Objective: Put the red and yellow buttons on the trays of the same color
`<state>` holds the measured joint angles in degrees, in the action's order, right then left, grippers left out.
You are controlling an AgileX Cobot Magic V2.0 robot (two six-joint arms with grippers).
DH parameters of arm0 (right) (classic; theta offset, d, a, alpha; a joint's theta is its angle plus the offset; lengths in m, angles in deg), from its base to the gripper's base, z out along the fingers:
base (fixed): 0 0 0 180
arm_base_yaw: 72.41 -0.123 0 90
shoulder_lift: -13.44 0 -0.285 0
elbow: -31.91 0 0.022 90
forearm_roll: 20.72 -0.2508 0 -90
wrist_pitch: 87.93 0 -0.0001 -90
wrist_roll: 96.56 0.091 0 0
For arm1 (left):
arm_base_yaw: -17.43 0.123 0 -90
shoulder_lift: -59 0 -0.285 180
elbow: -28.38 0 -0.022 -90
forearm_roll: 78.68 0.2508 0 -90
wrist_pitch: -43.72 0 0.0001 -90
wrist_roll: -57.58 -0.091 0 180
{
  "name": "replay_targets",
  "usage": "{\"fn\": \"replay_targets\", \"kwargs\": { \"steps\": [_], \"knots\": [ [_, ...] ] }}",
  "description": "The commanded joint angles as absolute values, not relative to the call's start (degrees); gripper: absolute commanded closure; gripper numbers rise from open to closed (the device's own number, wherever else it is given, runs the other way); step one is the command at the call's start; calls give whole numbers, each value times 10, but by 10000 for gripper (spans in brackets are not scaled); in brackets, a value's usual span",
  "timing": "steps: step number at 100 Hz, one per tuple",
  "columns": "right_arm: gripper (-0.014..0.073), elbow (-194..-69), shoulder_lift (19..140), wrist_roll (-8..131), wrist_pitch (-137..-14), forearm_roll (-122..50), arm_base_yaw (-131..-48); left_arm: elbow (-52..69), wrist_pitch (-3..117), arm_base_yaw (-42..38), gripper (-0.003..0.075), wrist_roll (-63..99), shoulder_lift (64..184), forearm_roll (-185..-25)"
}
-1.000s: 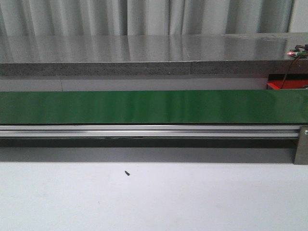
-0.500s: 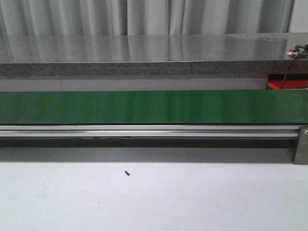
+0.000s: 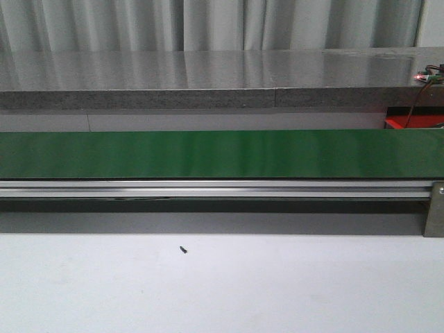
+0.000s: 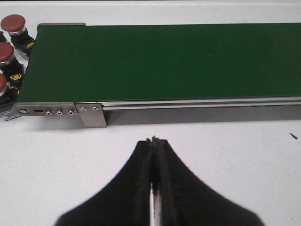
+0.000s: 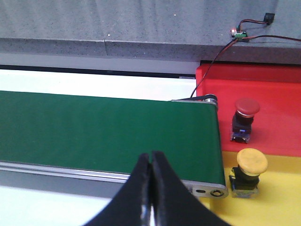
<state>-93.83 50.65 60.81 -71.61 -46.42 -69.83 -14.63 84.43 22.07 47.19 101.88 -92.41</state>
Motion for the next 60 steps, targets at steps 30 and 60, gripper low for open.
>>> {"fn": "replay_targets", "kwargs": {
  "steps": [30,60],
  "knots": [
    [715,-954,506,607,-762,-470,-698,-81,786,322,740,526,1076,-905],
    [715,-954,506,607,-762,-471,-698,-32,776,421,740,526,1176,-891]
  ]
}}
